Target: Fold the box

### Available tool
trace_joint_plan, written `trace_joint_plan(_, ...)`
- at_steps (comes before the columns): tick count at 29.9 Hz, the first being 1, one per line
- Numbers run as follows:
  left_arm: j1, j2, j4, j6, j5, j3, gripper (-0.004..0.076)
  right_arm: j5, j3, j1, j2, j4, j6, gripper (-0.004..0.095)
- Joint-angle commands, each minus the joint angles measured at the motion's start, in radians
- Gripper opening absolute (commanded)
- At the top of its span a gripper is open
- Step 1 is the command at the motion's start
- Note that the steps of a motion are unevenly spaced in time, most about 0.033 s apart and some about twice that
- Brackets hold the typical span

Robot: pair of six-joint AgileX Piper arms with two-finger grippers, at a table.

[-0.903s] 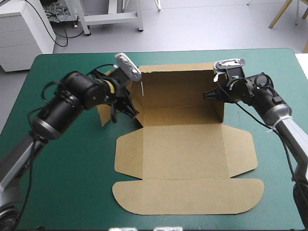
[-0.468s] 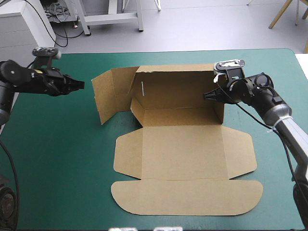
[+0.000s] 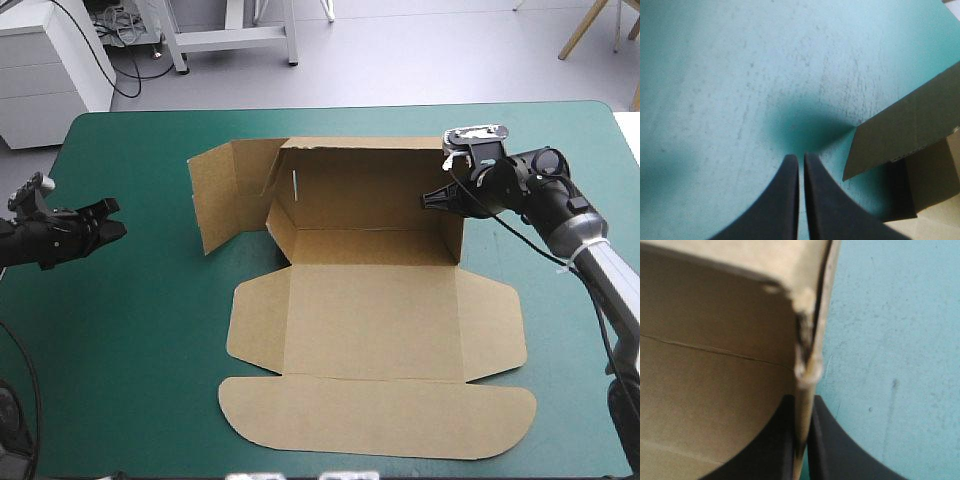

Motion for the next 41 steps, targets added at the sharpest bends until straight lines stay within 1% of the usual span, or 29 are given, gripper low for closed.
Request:
trace_joint_plan(1,0.019,-0.04,-0.089,0.005,-0.025,0.005,0.0014,0.074,-0.097,-0.004,-0.037,0.011,-0.014,-0.0014)
trace_joint_plan(2,0.019,-0.04,-0.086,0.005,-0.025,0.005,0.0014,0.125,-0.128,-0.004,-0.037,0.011,-0.016,-0.0014)
trace_joint_plan(5,0.019,-0.04,-0.11,0.005,-0.025,0.005,0.0014,0.224,-0.183,-0.004,-0.037,0.013,-0.022,-0.0014)
trace_joint_plan(10,0.019,-0.04,-0.12,0.005,-0.025,0.005,0.0014,0.343,-0.196,-0.004,-0.031,0.045,-0.027,-0.0014)
trace_joint_plan(11,0.019,-0.04,-0.12,0.005,-0.025,0.005,0.0014,0.354,-0.192,-0.004,-0.028,0.057,-0.035,-0.0014)
trace_joint_plan(14,0.019,-0.04,-0.12,0.005,-0.025,0.005,0.0014,0.354,-0.177,-0.004,-0.022,0.12,-0.056,-0.0014)
trace_joint_plan(16,0.019,-0.04,-0.12,0.005,-0.025,0.005,0.0014,0.354,-0.158,-0.004,-0.015,0.136,-0.069,-0.0014)
trace_joint_plan(23,0.019,-0.04,-0.12,0.005,-0.022,0.005,0.0014,0.351,-0.114,-0.004,0.044,0.122,-0.092,-0.0014)
trace_joint_plan(31,0.019,-0.04,-0.12,0.005,-0.038,0.005,0.0013,0.304,-0.177,-0.004,0.187,0.089,-0.092,-0.0014)
trace_joint_plan(35,0.019,-0.04,-0.12,0.005,-0.038,0.005,0.0013,0.299,-0.23,-0.004,0.256,0.089,-0.092,-0.0011)
trace_joint_plan(37,0.019,-0.04,-0.12,0.005,-0.04,0.005,0.0013,0.309,-0.262,-0.004,0.282,0.091,-0.092,0.0009)
trace_joint_plan(38,0.019,-0.04,-0.12,0.005,-0.043,0.005,0.0013,0.316,-0.28,-0.004,0.291,0.093,-0.092,0.0034)
trace_joint_plan(40,0.019,-0.04,-0.12,0.005,-0.044,0.005,0.0011,0.319,-0.305,-0.004,0.297,0.093,-0.092,0.0111)
trace_joint_plan(41,0.019,-0.04,-0.12,0.005,-0.044,0.005,0.0006,0.323,-0.319,-0.004,0.297,0.093,-0.092,0.0173)
